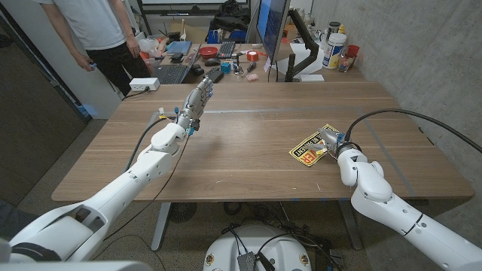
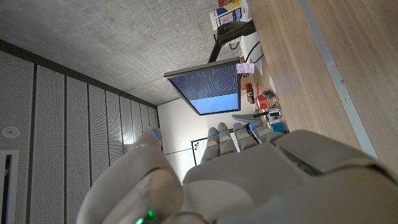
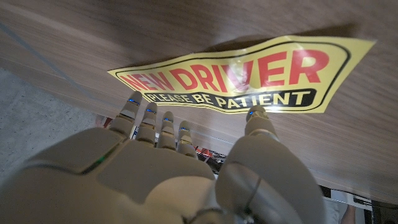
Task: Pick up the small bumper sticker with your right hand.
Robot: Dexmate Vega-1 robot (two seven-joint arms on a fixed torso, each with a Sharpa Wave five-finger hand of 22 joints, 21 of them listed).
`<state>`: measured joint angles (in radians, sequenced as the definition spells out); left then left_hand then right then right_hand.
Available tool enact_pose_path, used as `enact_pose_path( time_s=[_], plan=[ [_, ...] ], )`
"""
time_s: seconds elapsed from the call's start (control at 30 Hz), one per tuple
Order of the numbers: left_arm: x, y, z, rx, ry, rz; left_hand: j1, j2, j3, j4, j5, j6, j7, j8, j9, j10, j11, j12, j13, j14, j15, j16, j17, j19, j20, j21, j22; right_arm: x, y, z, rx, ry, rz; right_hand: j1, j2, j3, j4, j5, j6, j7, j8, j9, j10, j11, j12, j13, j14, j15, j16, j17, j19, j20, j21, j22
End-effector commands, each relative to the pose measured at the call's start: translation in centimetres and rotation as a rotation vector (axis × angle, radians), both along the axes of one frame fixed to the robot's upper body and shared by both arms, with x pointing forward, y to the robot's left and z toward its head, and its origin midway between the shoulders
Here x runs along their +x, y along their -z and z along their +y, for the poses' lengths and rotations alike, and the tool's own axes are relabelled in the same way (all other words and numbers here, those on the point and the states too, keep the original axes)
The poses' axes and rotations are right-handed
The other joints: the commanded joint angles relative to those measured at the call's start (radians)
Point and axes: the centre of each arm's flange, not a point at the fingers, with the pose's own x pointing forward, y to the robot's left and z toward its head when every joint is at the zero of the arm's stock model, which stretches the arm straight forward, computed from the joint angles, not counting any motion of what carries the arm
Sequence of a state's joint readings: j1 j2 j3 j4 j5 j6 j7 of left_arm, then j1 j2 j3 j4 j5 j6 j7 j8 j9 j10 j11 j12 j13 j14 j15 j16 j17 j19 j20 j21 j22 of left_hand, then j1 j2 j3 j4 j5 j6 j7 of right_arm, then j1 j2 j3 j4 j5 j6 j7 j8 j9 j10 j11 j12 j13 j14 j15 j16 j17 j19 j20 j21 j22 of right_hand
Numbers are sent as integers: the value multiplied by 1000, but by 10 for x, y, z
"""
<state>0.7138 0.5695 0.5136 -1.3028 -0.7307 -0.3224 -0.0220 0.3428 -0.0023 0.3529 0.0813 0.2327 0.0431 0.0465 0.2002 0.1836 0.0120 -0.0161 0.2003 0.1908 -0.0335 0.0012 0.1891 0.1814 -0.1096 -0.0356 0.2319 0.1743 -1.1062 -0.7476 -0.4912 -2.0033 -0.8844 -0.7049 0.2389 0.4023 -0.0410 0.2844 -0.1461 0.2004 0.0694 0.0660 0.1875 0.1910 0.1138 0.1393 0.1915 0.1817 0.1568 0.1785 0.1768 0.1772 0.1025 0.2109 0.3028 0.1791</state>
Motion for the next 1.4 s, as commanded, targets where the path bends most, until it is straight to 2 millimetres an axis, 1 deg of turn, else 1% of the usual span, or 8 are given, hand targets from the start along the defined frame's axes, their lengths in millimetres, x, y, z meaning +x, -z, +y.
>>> enact_pose_path(
  time_s=[0.03,0.4,0.93,1.13,1.2,1.3,1.4],
  plan=[
    [1,0,-1,1,-3,4,3,6,-1,-5,0,4,-1,1,5,1,-5,4,2,-4,-1,1,3,-4,7,-3,6,5,5,-3,11,6,22,10,-2,-3,-1,4,-3,-1,-2,2,-7,3,-1,2,-6,-2,1,1,6,4,-5,3],
    [1,2,-1,1,-4,8,4,7,-2,-5,-1,5,-2,1,5,2,-3,5,2,-6,0,1,4,-3,8,-6,6,10,10,-4,-2,10,46,15,-3,-2,-1,5,-4,-1,0,2,-8,3,1,2,-5,-5,3,1,8,4,-8,4],
    [2,3,-1,4,-7,13,4,7,-4,-6,-2,4,-2,0,5,3,-7,5,2,-6,0,1,4,-3,12,-9,6,18,17,-6,11,14,93,23,-4,-2,-2,8,-2,2,3,2,-8,4,4,2,-1,-8,6,1,12,4,-14,4],
    [2,3,-1,4,-6,13,4,8,-5,-6,-2,5,-3,0,5,2,-9,5,2,-6,-1,1,4,-3,13,-10,6,20,18,-6,8,15,110,32,-3,0,-3,10,7,3,9,2,-2,3,8,2,20,-23,15,1,19,4,-16,4],
    [2,3,-1,5,-6,13,4,8,-5,-6,-3,6,-3,1,5,1,-8,4,2,-6,-1,1,4,-3,14,-10,6,20,18,-6,7,11,107,41,0,3,-5,12,16,2,13,2,4,3,11,2,31,-33,18,1,26,3,-17,4],
    [2,3,-2,4,-5,13,4,8,-6,-6,-3,6,-3,1,5,1,-10,4,2,-6,-1,1,4,-3,15,-11,6,19,18,-6,8,10,98,62,5,9,-10,16,35,2,20,2,22,3,18,2,45,-46,20,1,47,2,-16,5],
    [2,3,-2,5,-4,13,4,8,-6,-6,-3,6,-3,0,5,2,-9,5,2,-6,-1,1,4,-3,19,-11,6,19,18,-6,6,6,88,85,7,15,-13,19,56,-1,26,2,45,-4,26,2,66,-66,23,0,74,2,-14,5]
  ],
)
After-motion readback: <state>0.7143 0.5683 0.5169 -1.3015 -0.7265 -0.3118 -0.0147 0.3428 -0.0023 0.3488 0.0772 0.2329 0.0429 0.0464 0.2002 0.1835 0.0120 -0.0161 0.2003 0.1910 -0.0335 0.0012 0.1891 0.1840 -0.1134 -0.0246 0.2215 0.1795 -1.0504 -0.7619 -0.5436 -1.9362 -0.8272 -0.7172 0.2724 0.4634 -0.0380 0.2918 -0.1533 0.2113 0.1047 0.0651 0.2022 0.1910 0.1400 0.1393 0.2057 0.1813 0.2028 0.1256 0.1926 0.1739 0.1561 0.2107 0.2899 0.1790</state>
